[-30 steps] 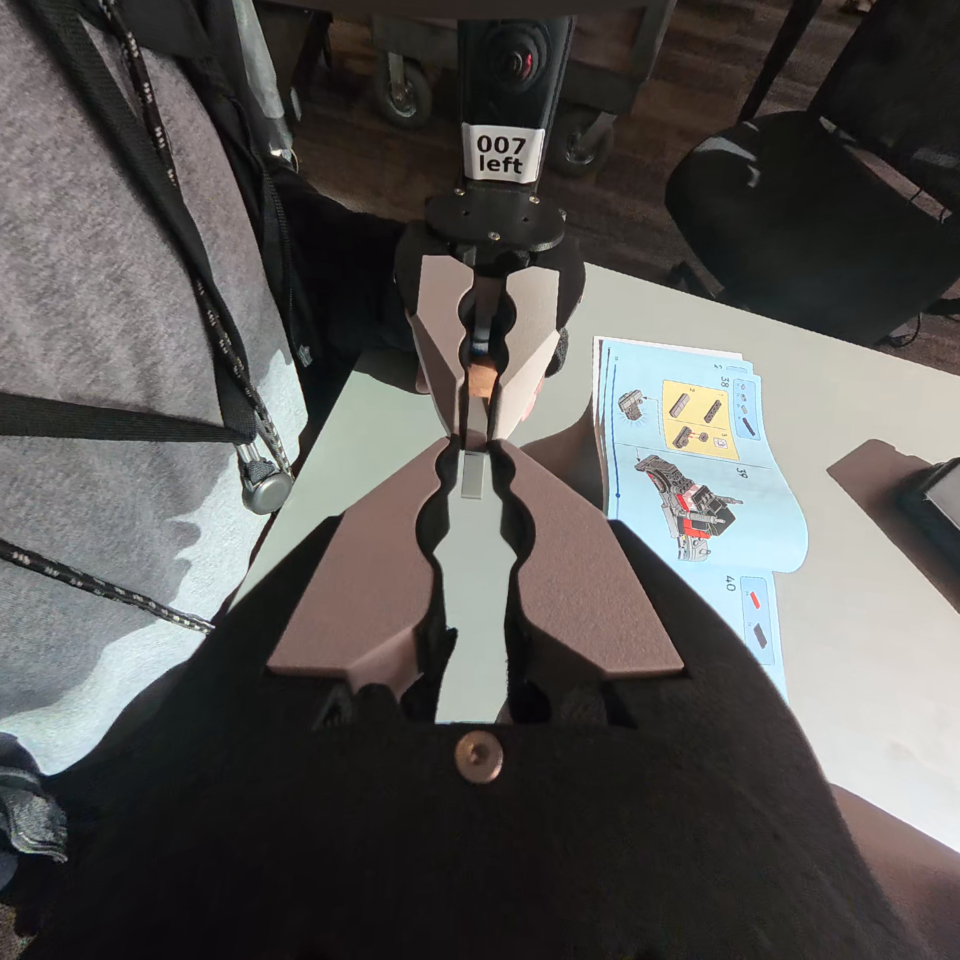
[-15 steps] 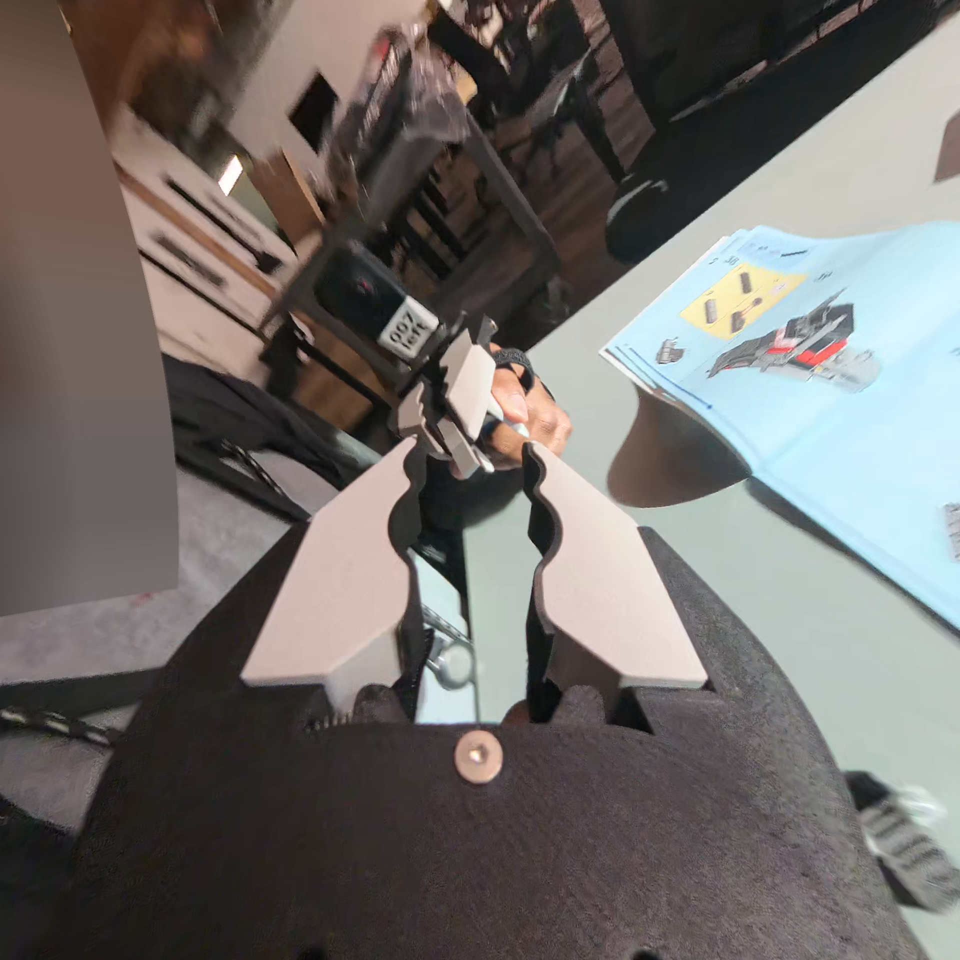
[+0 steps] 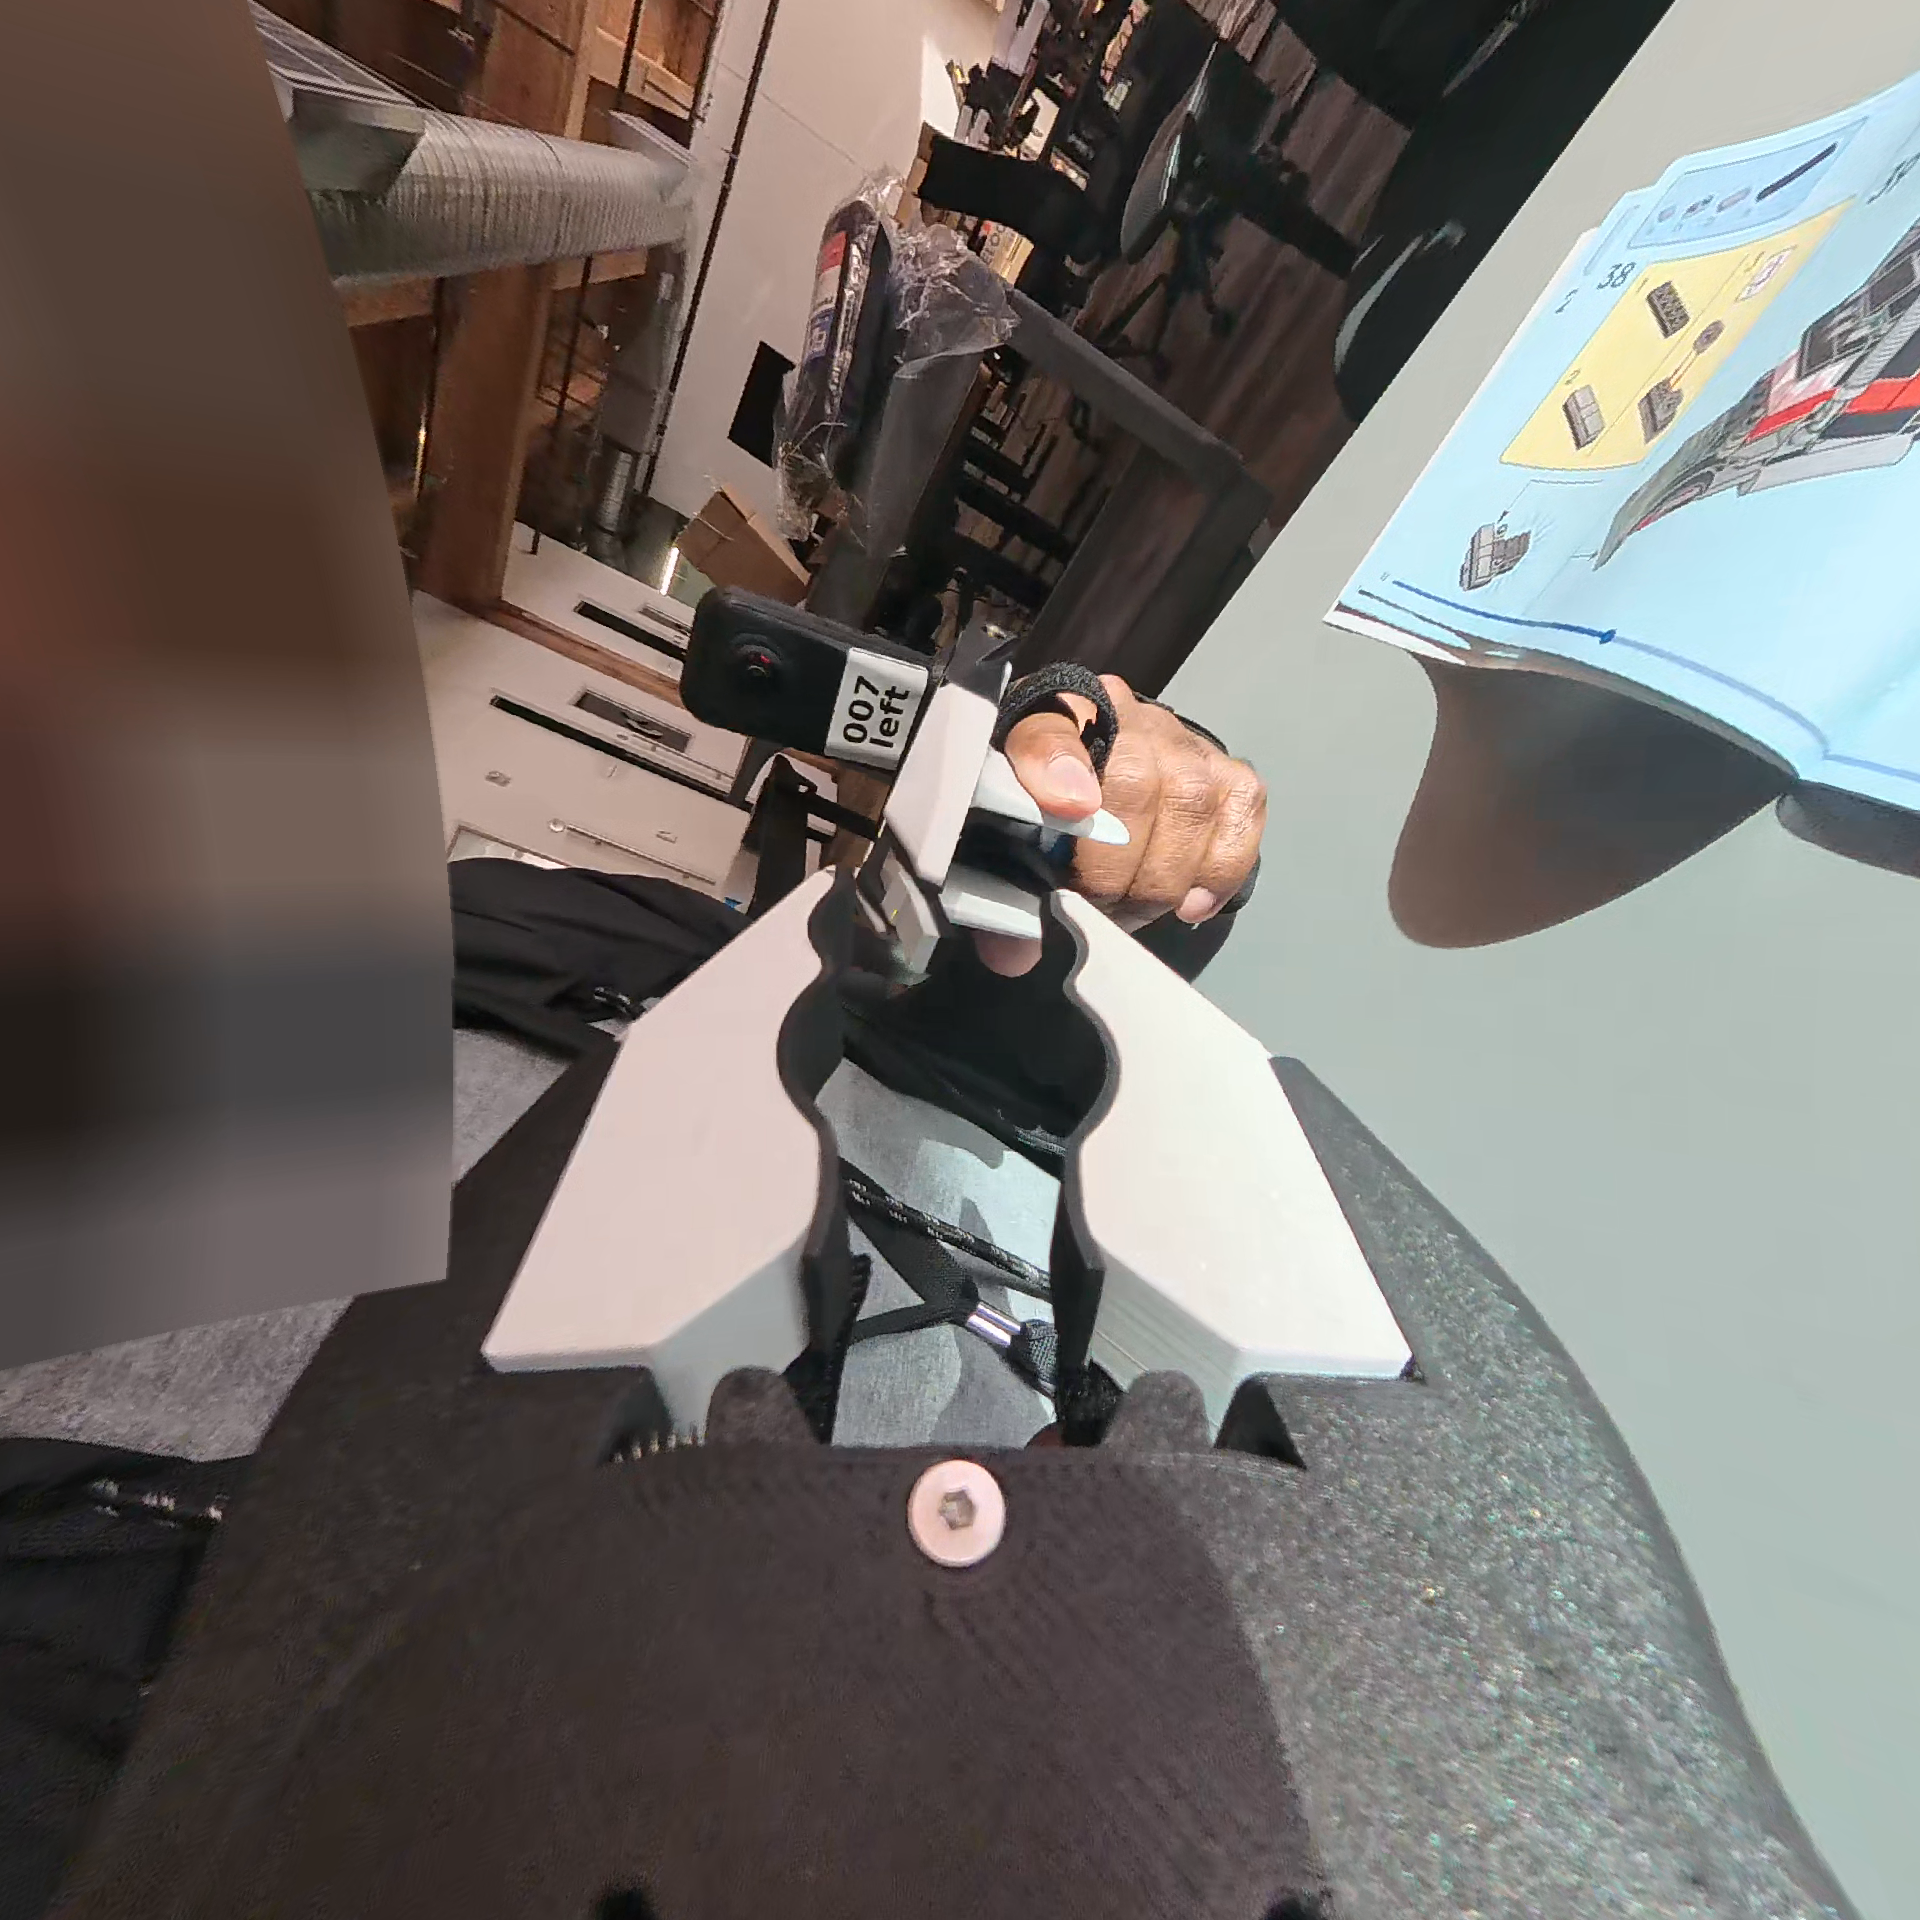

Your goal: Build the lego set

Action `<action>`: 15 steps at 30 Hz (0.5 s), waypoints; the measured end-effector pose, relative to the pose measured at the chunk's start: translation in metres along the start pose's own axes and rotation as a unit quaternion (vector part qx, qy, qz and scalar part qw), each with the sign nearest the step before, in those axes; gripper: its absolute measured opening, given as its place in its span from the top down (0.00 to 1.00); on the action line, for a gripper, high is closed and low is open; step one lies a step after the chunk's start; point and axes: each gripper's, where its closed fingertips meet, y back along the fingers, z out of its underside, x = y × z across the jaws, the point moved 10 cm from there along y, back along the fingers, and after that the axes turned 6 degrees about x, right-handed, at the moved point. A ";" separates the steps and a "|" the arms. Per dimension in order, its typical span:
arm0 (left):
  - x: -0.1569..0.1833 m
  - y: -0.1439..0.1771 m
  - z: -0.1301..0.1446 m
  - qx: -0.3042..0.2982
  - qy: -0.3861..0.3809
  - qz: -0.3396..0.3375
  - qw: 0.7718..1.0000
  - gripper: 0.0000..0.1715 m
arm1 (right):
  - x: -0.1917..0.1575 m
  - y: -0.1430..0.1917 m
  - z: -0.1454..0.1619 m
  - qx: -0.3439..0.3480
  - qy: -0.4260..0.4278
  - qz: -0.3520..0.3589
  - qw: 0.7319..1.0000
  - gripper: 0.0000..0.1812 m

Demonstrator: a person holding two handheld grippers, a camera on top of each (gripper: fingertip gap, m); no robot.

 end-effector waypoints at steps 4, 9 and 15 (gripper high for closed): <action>0.000 0.000 0.000 0.001 -0.003 0.001 1.000 0.95 | 0.002 -0.001 0.000 -0.005 -0.002 0.000 1.000 0.84; 0.001 -0.001 0.000 -0.005 -0.012 0.003 1.000 0.95 | 0.003 -0.001 0.001 -0.017 0.001 -0.006 1.000 0.87; 0.003 -0.001 0.001 -0.013 -0.027 0.003 1.000 0.95 | 0.001 0.000 0.002 -0.025 0.003 -0.021 0.999 0.94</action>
